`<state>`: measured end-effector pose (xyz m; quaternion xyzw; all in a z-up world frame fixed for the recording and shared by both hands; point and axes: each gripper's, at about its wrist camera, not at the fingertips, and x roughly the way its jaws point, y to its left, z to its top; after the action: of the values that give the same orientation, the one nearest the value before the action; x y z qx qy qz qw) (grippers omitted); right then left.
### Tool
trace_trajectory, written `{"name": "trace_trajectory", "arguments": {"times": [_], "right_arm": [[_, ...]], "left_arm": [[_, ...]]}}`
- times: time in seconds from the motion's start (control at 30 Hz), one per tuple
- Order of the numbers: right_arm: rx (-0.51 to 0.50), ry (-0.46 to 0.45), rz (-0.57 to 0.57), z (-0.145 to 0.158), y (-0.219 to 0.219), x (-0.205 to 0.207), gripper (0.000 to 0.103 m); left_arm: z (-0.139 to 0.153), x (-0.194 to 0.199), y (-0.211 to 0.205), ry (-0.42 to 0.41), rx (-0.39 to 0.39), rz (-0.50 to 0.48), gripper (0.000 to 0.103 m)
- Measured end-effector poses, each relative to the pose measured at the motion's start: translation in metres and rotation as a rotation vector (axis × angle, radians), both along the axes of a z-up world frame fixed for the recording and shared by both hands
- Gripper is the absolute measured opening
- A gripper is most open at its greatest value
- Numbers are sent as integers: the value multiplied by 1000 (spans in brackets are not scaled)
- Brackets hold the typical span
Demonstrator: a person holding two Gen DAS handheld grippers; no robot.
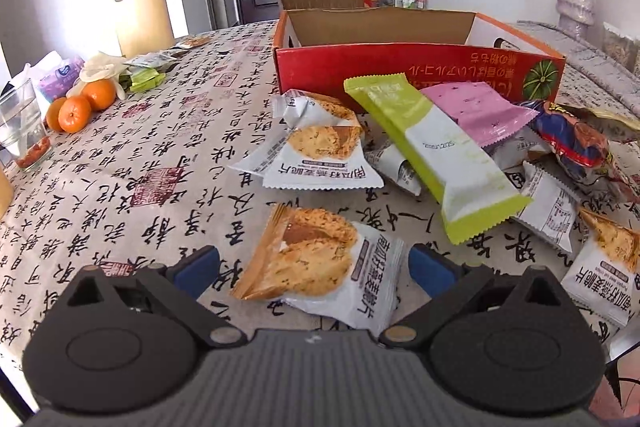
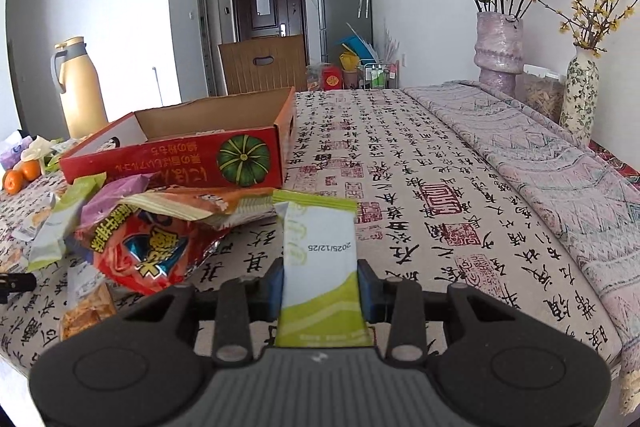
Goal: Organize snacks
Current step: 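Grasp the round cracker packet with the left tool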
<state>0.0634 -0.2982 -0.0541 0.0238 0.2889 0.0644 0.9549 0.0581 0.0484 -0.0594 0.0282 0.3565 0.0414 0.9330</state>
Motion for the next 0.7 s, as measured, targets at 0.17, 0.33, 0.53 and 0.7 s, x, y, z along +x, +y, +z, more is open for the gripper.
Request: {"name": "trace_trajectory", "arguments": {"times": [0.17,0.33,0.53,0.7], "right_arm": [[-2,0,-2,2,3,-1,36],[-1,-3,1,3,6,-3,36],[-2,-15,-1,5,8,-8,36],[-2,-30,-8,9,5,-14,36]], "left_arm": [[1,-6,5,-20,-70,-46,75],[2,-14,8,-47,-98,-41,55],[5,-23,7,-70,-108,-38,39],[14,-36,5,-110,-114,-43,39]]}}
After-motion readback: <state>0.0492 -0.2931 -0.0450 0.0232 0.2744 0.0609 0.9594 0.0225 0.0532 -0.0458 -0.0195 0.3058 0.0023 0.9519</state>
